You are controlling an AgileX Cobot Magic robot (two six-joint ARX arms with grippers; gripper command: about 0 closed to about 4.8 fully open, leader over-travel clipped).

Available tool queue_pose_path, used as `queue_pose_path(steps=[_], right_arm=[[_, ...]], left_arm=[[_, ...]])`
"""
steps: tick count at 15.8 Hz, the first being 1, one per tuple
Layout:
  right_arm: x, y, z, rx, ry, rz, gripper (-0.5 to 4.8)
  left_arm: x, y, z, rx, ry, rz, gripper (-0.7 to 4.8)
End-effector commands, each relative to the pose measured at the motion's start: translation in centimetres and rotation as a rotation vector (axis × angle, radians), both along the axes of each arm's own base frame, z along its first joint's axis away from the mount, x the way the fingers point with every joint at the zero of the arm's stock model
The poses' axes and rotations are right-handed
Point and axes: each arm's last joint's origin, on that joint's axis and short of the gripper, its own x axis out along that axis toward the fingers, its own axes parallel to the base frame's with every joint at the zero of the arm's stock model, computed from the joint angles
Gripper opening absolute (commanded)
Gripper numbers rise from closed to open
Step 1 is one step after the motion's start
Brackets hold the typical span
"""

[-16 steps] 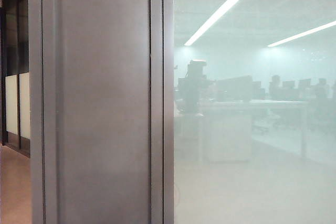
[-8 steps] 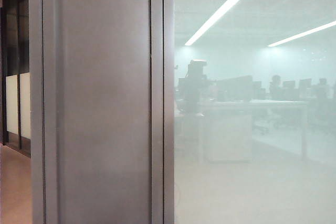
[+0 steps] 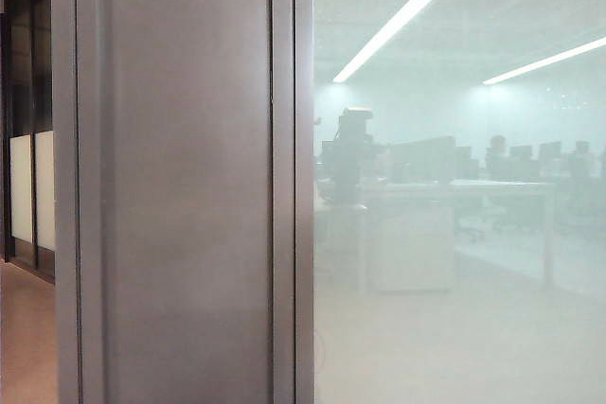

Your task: Raise the arm to find the leftmost switch on the wall and turn on the lights.

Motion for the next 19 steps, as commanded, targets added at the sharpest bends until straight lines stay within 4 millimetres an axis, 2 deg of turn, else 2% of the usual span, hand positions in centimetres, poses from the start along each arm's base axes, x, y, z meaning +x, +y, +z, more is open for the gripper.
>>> queue_pose_path(steps=[1,8,15,19], right_arm=[[0.0,0.0,0.2,0.001,-0.015,0.000,0.00],[0.0,-0.2,0.2,-0.001,-0.015,-0.025,-0.01],[0.2,-2.3,0.0,0.007,0.008,-0.235,0.00],[0.2,-2.1,0.0,0.007,0.009,-0.218,0.00]], left_arm=[[0.0,0.0,0.2,0.001,-0.020,-0.001,-0.05],[0.0,0.0,0.2,0.001,-0.020,-0.001,-0.05],[0.0,0.0,0.2,0.001,-0.020,-0.002,-0.05],[0.0,0.0,0.2,0.001,-0.020,-0.002,-0.05]])
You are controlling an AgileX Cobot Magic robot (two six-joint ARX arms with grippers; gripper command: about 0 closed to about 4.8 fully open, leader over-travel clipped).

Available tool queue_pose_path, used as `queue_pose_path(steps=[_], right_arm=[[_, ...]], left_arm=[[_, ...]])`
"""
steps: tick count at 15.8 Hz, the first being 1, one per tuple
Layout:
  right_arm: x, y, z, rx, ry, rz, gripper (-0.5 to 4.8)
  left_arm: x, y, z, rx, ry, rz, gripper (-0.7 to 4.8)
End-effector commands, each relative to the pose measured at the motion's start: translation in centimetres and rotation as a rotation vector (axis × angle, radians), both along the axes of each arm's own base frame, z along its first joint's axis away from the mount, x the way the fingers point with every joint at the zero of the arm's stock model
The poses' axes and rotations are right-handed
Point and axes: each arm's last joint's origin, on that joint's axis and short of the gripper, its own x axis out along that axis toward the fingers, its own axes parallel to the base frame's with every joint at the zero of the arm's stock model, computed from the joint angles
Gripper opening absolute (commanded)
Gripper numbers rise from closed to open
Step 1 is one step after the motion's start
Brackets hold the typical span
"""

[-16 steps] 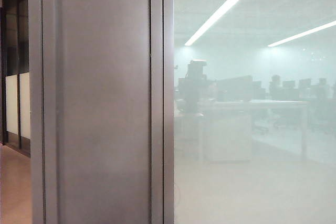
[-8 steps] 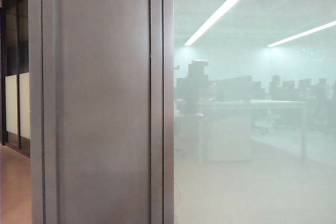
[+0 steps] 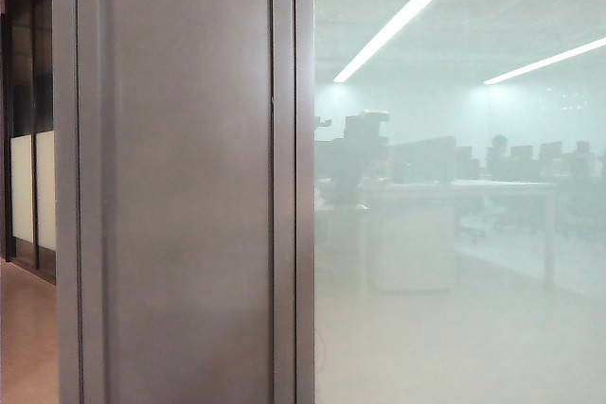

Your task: Raise the arm to find the leftmost switch on the wall and turn on the lights.

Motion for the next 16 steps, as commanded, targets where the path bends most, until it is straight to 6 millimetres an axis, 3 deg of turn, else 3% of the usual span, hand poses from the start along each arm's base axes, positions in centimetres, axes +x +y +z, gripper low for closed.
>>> queue_pose_path(steps=[1,16], right_arm=[[-0.03,0.27,0.25,0.003,-0.022,0.031,0.00],[-0.03,0.35,0.25,0.003,-0.021,0.039,-0.01]], left_arm=[[-0.01,0.01,0.21,0.001,-0.019,-0.002,-0.05],[-0.01,0.01,0.21,0.001,-0.019,-0.002,-0.05]])
